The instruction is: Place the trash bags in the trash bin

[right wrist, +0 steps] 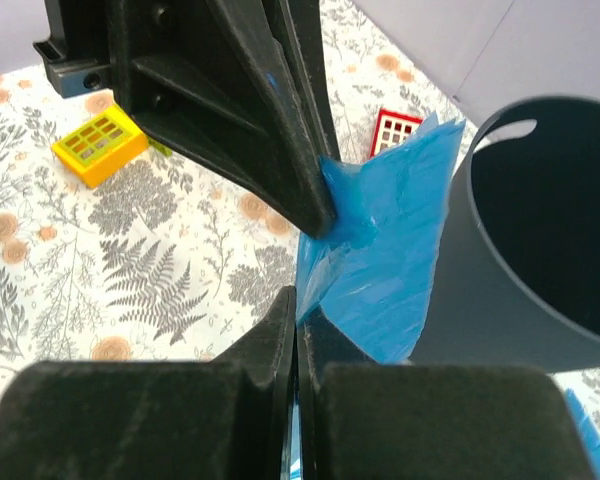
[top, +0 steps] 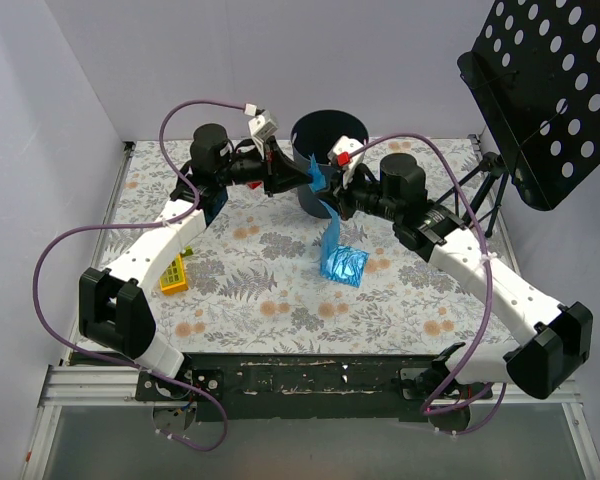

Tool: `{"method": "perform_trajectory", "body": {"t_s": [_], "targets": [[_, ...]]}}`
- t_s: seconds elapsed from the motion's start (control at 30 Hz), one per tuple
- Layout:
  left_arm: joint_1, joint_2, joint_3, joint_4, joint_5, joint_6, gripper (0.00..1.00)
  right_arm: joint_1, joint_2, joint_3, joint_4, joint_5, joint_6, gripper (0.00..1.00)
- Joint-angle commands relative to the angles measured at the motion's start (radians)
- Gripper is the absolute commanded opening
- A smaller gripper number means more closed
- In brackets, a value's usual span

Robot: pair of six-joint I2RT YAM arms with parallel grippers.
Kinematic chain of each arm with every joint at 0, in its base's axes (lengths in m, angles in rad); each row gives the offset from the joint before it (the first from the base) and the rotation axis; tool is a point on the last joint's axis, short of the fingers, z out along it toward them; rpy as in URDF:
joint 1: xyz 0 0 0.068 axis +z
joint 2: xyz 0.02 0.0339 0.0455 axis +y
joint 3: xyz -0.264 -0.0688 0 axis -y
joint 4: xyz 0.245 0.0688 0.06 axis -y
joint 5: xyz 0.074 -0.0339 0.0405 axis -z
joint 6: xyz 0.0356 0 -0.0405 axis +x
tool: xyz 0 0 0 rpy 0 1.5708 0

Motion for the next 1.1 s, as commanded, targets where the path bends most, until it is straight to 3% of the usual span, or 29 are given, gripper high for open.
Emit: {"method": "perform_trajectory", "body": {"t_s": [0.0,0.07,0.13,0.17,0.2,0.3,0.43,0.6,1.07], "targets": [[0.002,-0.047,0.033,-0.125,0.008,0.218,0.0,0.003,-0.095,-0.063,-0.089,-0.001,-0.021,0.01],[0.002,-0.053,0.031,-0.141,0.008,0.271,0.0,0.003,-0.111,-0.083,-0.1,-0.018,-0.001,0.04],[0.002,-0.055,0.027,-0.168,0.016,0.289,0.0,0.003,-0.105,-0.069,-0.132,-0.066,-0.01,0.21],[0.002,-0.056,0.025,-0.17,0.019,0.288,0.0,0.004,-0.103,-0.062,-0.138,-0.075,-0.01,0.37],[0.002,-0.059,0.023,-0.173,0.023,0.291,0.0,0.003,-0.098,-0.049,-0.144,-0.081,-0.013,0.45],[-0.007,-0.064,0.022,-0.22,0.033,0.375,0.0,-0.022,-0.065,0.036,-0.196,-0.096,0.004,0.6],[-0.013,-0.078,0.025,-0.315,0.034,0.551,0.0,-0.105,0.003,0.132,-0.221,-0.248,0.119,0.59],[-0.027,-0.102,0.019,-0.386,0.023,0.708,0.0,-0.154,0.079,0.167,-0.146,-0.356,0.249,0.51],[-0.073,-0.139,0.0,-0.415,-0.007,0.73,0.0,-0.157,0.187,0.196,-0.016,-0.515,0.306,0.49]]}}
